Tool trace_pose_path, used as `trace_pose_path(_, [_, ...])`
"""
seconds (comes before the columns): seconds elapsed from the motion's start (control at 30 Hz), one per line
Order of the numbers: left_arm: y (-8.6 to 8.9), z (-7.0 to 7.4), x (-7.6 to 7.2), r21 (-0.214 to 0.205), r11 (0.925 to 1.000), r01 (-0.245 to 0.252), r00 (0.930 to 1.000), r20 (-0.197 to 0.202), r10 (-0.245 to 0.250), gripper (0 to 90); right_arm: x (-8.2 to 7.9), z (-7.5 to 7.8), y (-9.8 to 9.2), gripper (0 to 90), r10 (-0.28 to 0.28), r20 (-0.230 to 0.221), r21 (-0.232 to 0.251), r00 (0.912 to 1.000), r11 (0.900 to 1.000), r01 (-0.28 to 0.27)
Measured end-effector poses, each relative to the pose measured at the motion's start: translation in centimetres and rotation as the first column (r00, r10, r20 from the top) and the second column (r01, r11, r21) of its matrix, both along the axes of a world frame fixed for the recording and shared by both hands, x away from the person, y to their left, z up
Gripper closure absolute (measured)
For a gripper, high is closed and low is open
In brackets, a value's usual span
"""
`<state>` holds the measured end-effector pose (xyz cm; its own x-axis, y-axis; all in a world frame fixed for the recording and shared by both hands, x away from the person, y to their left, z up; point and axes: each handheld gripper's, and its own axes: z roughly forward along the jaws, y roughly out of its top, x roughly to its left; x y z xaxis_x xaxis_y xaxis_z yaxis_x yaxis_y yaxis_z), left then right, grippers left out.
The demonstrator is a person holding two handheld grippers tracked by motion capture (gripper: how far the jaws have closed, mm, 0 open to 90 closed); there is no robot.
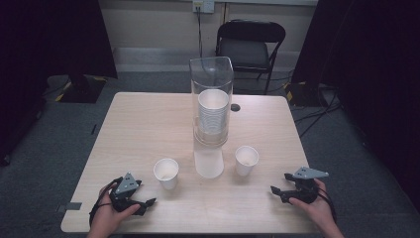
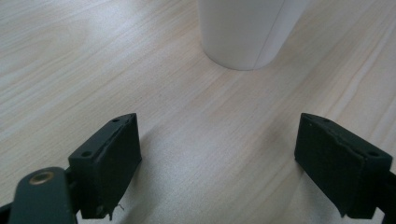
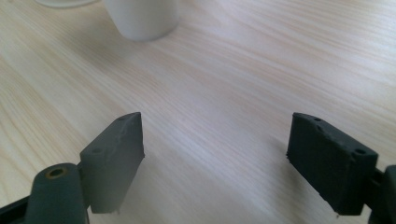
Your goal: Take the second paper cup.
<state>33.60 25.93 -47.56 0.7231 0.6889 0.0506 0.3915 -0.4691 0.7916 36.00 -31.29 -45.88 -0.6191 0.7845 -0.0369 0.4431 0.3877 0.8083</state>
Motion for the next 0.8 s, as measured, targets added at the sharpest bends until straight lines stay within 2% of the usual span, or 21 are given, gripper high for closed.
trace_pose_path(0.2, [0.0, 0.0, 0.0, 0.0, 1.0, 0.0, 1.0, 0.0, 0.0, 13.9, -0.5, -0.2, -0.8, 18.1, -0.011, -0.006, -0.007, 0.9999, 0.9999, 0.011])
trace_pose_path(0.43, [0.0, 0.0, 0.0, 0.0, 1.0, 0.0, 1.0, 0.0, 0.0, 13.9, -0.9, -0.2, -1.1, 18.2, 0.007, -0.01, -0.065, 0.9999, 0.9978, -0.008])
trace_pose_path(0.63, [0.0, 0.0, 0.0, -0.001, 1.0, 0.0, 1.0, 0.0, 0.0, 13.9, -1.1, -0.3, -1.5, 17.6, 0.026, 0.001, -0.064, 0.9997, 0.9976, -0.026])
trace_pose_path(0.7, [0.0, 0.0, 0.0, -0.001, 1.0, 0.0, 1.0, 0.0, 0.0, 13.9, -1.1, -0.3, -1.6, 14.2, 0.042, -0.006, -0.067, 0.9991, 0.9968, -0.043])
trace_pose_path(0.8, [0.0, 0.0, 0.0, -0.001, 1.0, 0.0, 1.0, 0.0, 0.0, 13.9, -1.2, -0.3, -1.5, 13.8, 0.045, -0.007, -0.073, 0.999, 0.9963, -0.045])
